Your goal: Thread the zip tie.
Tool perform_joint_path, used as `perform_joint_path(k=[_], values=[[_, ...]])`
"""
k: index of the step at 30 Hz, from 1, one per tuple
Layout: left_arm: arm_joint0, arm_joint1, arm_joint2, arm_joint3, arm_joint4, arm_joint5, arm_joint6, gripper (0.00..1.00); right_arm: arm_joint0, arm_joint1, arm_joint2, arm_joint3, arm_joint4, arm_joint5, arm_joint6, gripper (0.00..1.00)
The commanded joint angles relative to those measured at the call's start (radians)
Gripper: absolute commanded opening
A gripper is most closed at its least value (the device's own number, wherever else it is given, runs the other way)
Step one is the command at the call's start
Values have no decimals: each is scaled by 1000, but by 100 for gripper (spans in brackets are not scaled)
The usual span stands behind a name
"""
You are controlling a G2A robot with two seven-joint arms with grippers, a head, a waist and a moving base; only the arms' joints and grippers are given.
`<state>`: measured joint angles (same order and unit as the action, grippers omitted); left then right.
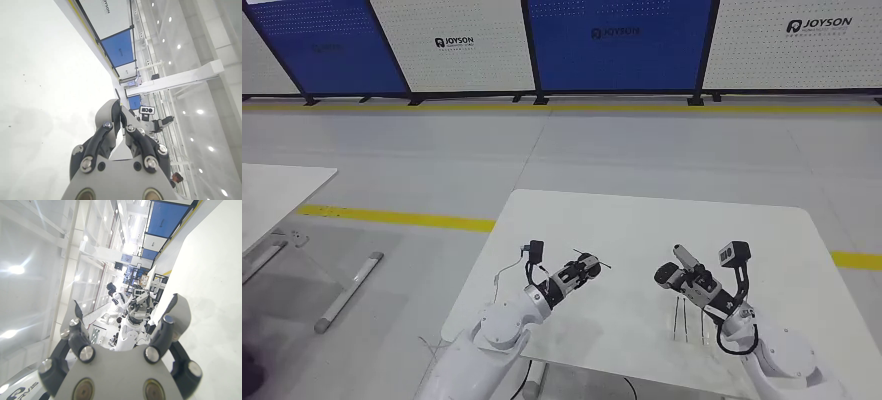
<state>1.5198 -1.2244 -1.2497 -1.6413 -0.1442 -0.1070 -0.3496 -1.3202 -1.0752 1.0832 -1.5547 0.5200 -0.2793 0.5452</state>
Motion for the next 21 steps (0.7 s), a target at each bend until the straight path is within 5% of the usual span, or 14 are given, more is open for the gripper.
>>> perform_joint_path(k=[1, 5, 15, 21], values=[[3, -1, 6, -2, -18, -4, -11, 0, 0, 0, 0, 0, 0, 0, 0, 100], [24, 7, -10, -12, -23, -46, -67, 0, 0, 0, 0, 0, 0, 0, 0, 100], [39, 12, -23, -28, 0, -41, -58, 0, 0, 0, 0, 0, 0, 0, 0, 100], [39, 12, -23, -28, 0, -41, -58, 0, 16, 22, 61, -54, -127, 108, 129, 100]])
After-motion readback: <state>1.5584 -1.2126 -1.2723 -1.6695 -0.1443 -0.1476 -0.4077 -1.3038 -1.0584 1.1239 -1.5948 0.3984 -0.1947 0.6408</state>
